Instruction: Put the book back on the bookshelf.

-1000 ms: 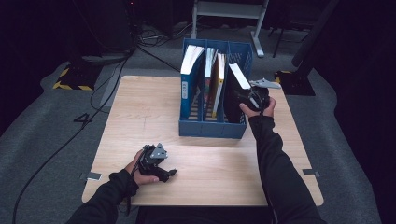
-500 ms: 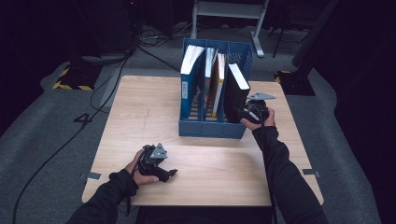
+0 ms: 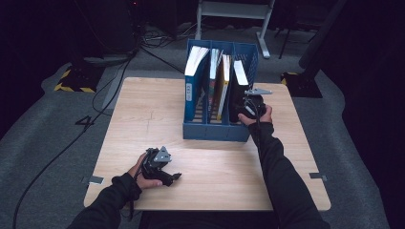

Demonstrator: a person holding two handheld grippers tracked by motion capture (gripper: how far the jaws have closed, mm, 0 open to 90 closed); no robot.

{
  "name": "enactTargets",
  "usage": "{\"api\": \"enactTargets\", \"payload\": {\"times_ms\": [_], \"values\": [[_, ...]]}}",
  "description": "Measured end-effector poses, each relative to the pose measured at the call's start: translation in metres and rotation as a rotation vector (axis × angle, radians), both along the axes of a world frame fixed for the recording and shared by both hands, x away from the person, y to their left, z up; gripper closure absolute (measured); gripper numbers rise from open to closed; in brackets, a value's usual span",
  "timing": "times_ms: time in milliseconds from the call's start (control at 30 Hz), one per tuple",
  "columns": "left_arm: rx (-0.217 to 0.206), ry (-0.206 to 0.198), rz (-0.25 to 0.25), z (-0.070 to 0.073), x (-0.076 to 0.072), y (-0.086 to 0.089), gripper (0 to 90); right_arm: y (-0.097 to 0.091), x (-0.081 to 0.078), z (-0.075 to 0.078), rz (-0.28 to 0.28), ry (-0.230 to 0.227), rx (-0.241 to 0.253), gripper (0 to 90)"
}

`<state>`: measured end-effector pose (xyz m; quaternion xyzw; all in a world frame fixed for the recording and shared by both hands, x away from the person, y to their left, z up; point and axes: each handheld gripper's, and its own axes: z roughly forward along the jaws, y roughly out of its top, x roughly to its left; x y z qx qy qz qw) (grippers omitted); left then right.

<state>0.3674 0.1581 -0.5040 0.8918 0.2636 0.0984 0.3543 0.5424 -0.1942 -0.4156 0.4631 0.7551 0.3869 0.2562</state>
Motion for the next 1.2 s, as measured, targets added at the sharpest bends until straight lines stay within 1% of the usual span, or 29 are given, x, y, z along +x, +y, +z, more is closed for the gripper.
{"api": "enactTargets", "payload": {"times_ms": [67,167,233,300,400,633,800,867,1000,1200], "values": [[0.000,0.000,0.000,0.000,0.000,0.000,13.3,-0.001,0.004,0.002,-0.003,0.014,-0.006,48.9],[0.000,-0.001,0.000,0.000,0.000,0.000,13.3,-0.002,0.007,0.002,-0.008,0.020,-0.008,49.0],[-0.003,0.000,0.002,0.000,0.000,0.000,13.3,-0.001,0.008,0.004,-0.003,0.027,-0.024,48.8],[-0.003,0.000,0.002,0.000,0.000,0.000,13.3,0.000,0.010,0.005,-0.001,0.035,-0.027,48.6],[-0.003,0.000,0.002,0.000,0.000,0.000,13.3,0.003,0.016,0.006,-0.005,0.044,-0.040,48.5],[0.000,0.000,0.000,0.000,0.000,0.000,13.3,0.004,0.026,0.006,-0.003,0.064,-0.027,46.0],[-0.003,0.000,0.003,0.000,0.000,0.000,13.3,0.005,0.030,0.006,0.000,0.066,-0.039,44.9],[-0.003,0.000,0.002,0.000,0.000,0.000,13.3,0.005,0.030,0.005,-0.002,0.063,-0.038,44.8],[-0.003,0.000,0.002,0.000,0.000,0.000,13.4,0.007,0.030,0.005,-0.005,0.057,-0.052,44.4],[-0.004,0.000,0.002,0.000,0.000,0.000,13.3,0.005,0.030,0.004,-0.005,0.057,-0.037,44.1]]}}
